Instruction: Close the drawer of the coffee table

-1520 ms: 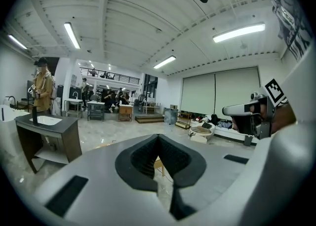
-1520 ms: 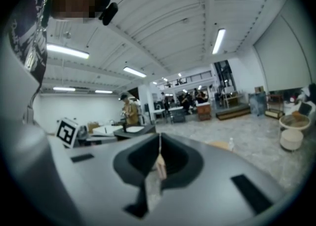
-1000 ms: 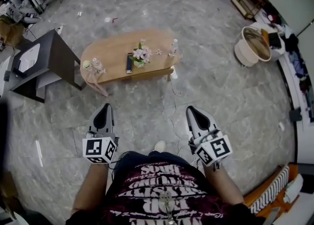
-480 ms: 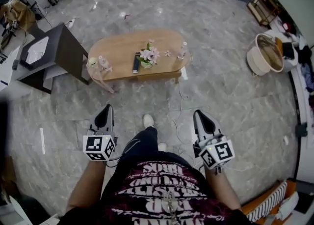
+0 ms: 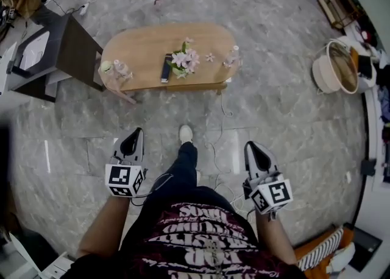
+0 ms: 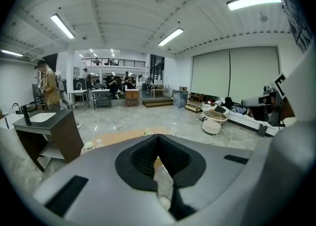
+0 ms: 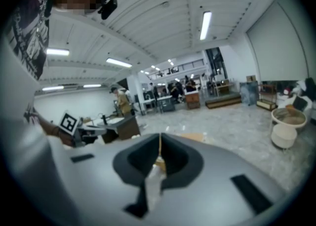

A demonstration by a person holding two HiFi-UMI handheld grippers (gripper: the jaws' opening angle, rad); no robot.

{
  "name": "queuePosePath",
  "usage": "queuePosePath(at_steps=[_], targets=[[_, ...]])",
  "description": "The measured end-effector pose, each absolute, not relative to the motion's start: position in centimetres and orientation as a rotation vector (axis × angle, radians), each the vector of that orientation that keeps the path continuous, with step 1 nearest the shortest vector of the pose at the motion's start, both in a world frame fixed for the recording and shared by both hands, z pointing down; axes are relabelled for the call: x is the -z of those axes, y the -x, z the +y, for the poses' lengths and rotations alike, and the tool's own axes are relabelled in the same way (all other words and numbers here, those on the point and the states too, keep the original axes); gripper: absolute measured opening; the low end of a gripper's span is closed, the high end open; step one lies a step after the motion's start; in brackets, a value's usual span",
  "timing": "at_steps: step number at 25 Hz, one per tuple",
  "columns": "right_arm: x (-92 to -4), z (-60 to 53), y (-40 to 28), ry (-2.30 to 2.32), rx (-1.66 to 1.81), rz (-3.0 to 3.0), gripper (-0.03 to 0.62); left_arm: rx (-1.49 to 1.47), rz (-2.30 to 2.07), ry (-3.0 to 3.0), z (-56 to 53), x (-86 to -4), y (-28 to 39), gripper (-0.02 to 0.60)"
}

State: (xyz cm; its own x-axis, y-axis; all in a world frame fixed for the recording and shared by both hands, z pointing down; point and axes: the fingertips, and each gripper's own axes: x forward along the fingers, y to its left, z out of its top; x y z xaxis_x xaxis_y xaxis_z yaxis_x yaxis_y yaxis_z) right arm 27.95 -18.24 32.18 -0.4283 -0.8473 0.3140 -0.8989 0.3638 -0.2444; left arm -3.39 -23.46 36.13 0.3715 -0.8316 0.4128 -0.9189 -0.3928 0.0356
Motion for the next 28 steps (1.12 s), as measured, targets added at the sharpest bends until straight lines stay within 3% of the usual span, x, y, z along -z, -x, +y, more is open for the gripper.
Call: queuePosePath(at_steps=[16,22,28], targets=[[-32.7,-38.0,-26.3,-1.524,-0.582,-2.412,0.035,-0.456,-1.409,-2.395,-42.5,-41.4,0.5,0.023],[-36.1,-41.5,-25.9,-1.432,-0.589,-2.379,0.035,-0.521,-1.376,-2.386,-45.5,-44.3,0.5,0.023],[-44.0,-45.7,-25.3,-1.29,-0.646,-2.354,0.035,-0.68,-1.388,-2.28,-46.5,-52.5,2.6,0.023]])
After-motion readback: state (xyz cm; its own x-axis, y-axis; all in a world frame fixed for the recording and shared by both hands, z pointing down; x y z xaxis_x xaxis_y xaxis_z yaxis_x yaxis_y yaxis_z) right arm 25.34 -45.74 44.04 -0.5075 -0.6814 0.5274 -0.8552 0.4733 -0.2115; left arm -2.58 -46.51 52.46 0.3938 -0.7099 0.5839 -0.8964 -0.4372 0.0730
